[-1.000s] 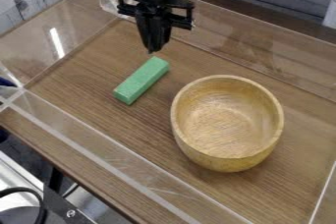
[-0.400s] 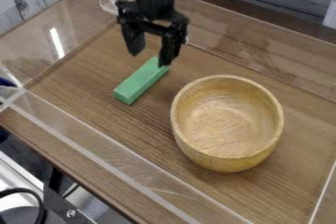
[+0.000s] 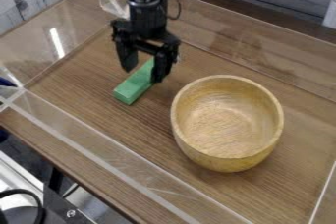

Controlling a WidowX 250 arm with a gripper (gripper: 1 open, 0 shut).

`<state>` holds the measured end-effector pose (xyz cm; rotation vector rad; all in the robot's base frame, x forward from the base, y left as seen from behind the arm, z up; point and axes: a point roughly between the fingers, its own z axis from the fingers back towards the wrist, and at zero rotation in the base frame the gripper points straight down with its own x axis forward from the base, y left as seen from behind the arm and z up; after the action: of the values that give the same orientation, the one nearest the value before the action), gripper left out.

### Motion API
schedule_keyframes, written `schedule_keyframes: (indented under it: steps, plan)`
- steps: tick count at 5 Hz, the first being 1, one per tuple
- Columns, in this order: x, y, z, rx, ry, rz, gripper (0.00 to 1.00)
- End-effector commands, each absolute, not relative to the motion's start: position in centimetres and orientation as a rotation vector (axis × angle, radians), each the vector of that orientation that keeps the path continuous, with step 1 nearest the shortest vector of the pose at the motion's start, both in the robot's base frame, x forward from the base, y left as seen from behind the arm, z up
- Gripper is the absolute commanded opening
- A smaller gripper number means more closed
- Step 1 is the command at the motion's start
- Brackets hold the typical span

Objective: Put the green block in the brown bowl

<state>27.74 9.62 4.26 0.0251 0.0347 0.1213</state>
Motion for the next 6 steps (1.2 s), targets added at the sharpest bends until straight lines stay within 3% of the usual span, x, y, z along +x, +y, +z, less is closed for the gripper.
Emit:
schedule_keyframes:
  steps: [1, 2, 3, 6]
  plan:
    - [28.1, 10.6, 4.4, 0.048, 0.005, 0.137, 1.0]
    - [28.1, 10.8, 3.8, 0.049, 0.014, 0.145, 0.0]
    - [28.0, 10.7, 3.9, 0.046, 0.015, 0.148, 0.0]
    - [28.2, 10.1, 6.9, 0.011, -0.009, 0.168, 0.0]
